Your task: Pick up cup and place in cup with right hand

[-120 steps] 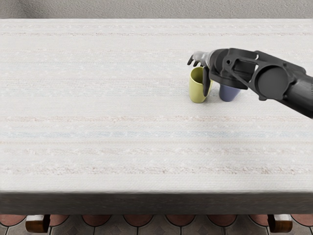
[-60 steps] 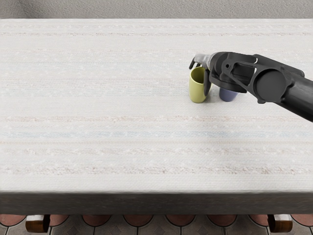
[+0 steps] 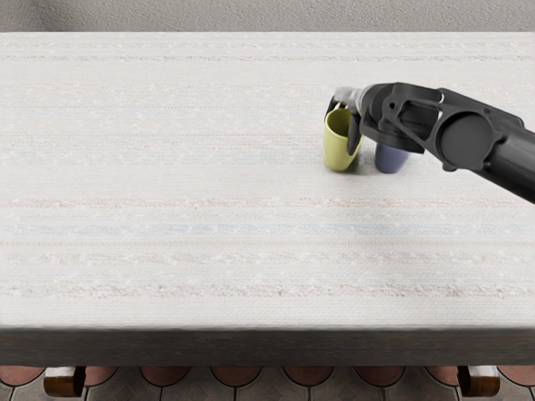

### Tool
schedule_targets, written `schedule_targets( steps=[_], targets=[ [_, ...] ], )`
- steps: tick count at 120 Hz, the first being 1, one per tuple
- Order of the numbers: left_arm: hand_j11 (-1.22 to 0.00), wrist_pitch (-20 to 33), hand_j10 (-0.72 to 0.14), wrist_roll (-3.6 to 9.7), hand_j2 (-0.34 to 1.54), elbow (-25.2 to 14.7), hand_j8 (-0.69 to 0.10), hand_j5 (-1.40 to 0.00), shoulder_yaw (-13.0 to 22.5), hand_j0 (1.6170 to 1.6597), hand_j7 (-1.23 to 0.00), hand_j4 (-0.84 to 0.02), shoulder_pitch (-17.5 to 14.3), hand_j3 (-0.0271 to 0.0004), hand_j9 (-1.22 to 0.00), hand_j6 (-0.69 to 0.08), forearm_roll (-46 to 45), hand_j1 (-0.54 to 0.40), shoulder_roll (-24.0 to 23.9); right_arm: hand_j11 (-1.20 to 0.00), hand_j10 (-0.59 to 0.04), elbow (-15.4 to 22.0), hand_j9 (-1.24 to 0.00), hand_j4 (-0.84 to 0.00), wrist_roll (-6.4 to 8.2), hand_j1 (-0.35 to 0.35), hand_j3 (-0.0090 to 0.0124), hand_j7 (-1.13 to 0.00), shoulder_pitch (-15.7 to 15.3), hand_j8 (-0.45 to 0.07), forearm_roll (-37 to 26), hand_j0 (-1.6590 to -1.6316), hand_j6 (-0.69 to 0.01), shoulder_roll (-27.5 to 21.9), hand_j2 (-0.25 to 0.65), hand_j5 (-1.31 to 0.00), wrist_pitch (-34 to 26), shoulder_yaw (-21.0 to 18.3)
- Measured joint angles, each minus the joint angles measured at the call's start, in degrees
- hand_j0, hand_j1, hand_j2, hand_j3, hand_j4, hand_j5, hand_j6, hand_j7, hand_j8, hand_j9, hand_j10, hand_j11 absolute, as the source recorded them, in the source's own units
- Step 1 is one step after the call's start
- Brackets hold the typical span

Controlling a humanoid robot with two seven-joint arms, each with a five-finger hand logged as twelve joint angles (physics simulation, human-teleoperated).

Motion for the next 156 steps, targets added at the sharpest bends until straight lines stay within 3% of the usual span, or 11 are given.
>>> schedule_targets(
  steps=[14, 26, 38, 52, 61, 92, 95, 105, 118, 150, 156],
  targets=[
    [-0.03, 0.0, -0.022, -0.01, 0.0, 0.0, -0.022, -0.03, 0.0, 1.6581, -0.03, -0.022, 0.0, 0.0, -0.03, -0.022, 0.0, 0.323, 0.0, -0.7, -0.352, 0.1, -0.71, -0.341, -0.01, 0.167, -0.0002, -0.68, 1.4, -0.183, 0.8, -1.6505, -0.189, -0.6, 0.04, -0.72, 2.0, 0.2],
    [-0.03, 0.0, -0.022, -0.02, 0.0, 0.0, -0.022, -0.03, 0.0, 1.6581, -0.03, -0.022, 0.0, 0.0, -0.03, -0.022, 0.0, 0.323, 0.0, -0.72, -0.319, 0.3, -0.73, -0.301, -0.02, 0.231, 0.0005, -0.68, 3.4, -0.157, 2.2, -1.6503, -0.157, -1.9, 0.143, -0.74, 5.7, 0.4],
    [-0.03, 0.0, -0.022, -0.02, 0.0, 0.0, -0.022, -0.03, 0.0, 1.6581, -0.03, -0.022, 0.0, 0.0, -0.03, -0.022, 0.0, 0.323, 0.0, -0.74, -0.331, 0.5, -0.74, -0.311, -0.02, 0.192, 0.0007, -0.69, 5.6, -0.162, 4.1, -1.6495, -0.162, -3.6, 0.067, -0.75, 9.1, 0.4],
    [-0.03, 0.0, -0.022, 0.0, 0.0, 0.0, -0.022, -0.03, 0.0, 1.6581, -0.03, -0.022, 0.0, 0.0, -0.03, -0.022, 0.0, 0.323, 0.0, -0.75, -0.323, 1.3, -0.75, -0.299, -0.02, 0.235, 0.0002, -0.69, 8.3, -0.15, 6.5, -1.6499, -0.148, -6.0, 0.163, -0.76, 12.4, 0.5],
    [-0.03, 0.0, -0.022, 0.0, 0.0, 0.0, -0.022, -0.03, 0.0, 1.6581, -0.03, -0.022, 0.0, 0.0, -0.03, -0.022, 0.0, 0.323, 0.0, -0.75, -0.305, 2.8, -0.75, -0.278, -0.03, 0.241, 0.0002, -0.69, 9.5, -0.126, 7.9, -1.6484, -0.132, -8.0, 0.145, -0.77, 13.6, 0.6],
    [-0.03, 0.0, -0.021, 0.01, 0.0, 0.0, -0.021, -0.03, 0.0, 1.6581, -0.03, -0.021, 0.0, 0.0, -0.03, -0.021, 0.0, 0.323, 0.0, -0.76, -0.317, 12.7, -0.77, -0.295, -0.01, 0.218, 0.0005, -0.7, 12.0, -0.161, 13.1, -1.649, -0.148, -18.0, 0.115, -0.77, 14.6, 1.3],
    [-0.03, 0.0, -0.021, 0.0, 0.0, 0.0, -0.021, -0.03, 0.0, 1.6581, -0.03, -0.021, 0.0, 0.0, -0.03, -0.021, 0.0, 0.323, 0.0, -0.76, -0.334, 13.7, -0.76, -0.314, -0.01, 0.192, -0.0009, -0.7, 12.1, -0.183, 13.6, -1.6484, -0.183, -19.0, 0.092, -0.76, 14.6, 1.5],
    [-0.03, 0.0, -0.022, -0.01, 0.0, 0.0, -0.022, -0.03, 0.0, 1.6581, -0.03, -0.022, 0.0, -0.0001, -0.03, -0.022, 0.0, 0.323, 0.0, -0.75, -0.397, 16.1, -0.75, -0.385, 0.0, 0.097, -0.0001, -0.7, 12.2, -0.261, 14.6, -1.6479, -0.255, -21.6, -0.011, -0.75, 14.4, 1.8],
    [-0.03, 0.0, -0.022, 0.0, 0.0, 0.0, -0.022, -0.03, 0.0, 1.6581, -0.03, -0.022, 0.0, -0.0001, -0.03, -0.022, 0.0, 0.323, 0.0, -0.75, -0.436, 17.4, -0.75, -0.42, 0.02, 0.069, 0.0008, -0.7, 12.4, -0.298, 15.1, -1.6493, -0.292, -24.2, -0.054, -0.75, 15.5, 3.3],
    [-0.03, 0.0, -0.022, -0.01, 0.0, 0.0, -0.022, -0.03, 0.0, 1.6581, -0.03, -0.022, 0.0, -0.0001, -0.03, -0.023, 0.0, 0.323, 0.0, -0.77, -0.378, 18.0, -0.77, -0.332, -0.02, 0.161, -0.0005, -0.7, 12.0, -0.23, 15.7, -1.6486, -0.227, -28.0, 0.077, -0.77, 17.6, 5.3],
    [-0.03, 0.0, -0.022, -0.01, 0.0, 0.0, -0.022, -0.03, 0.0, 1.6581, -0.03, -0.022, 0.0, -0.0001, -0.03, -0.023, 0.0, 0.323, 0.0, -0.77, -0.388, 18.0, -0.76, -0.333, 0.0, 0.145, -0.0003, -0.7, 11.9, -0.241, 15.7, -1.6481, -0.225, -28.4, 0.047, -0.75, 17.8, 5.3]
  ],
)
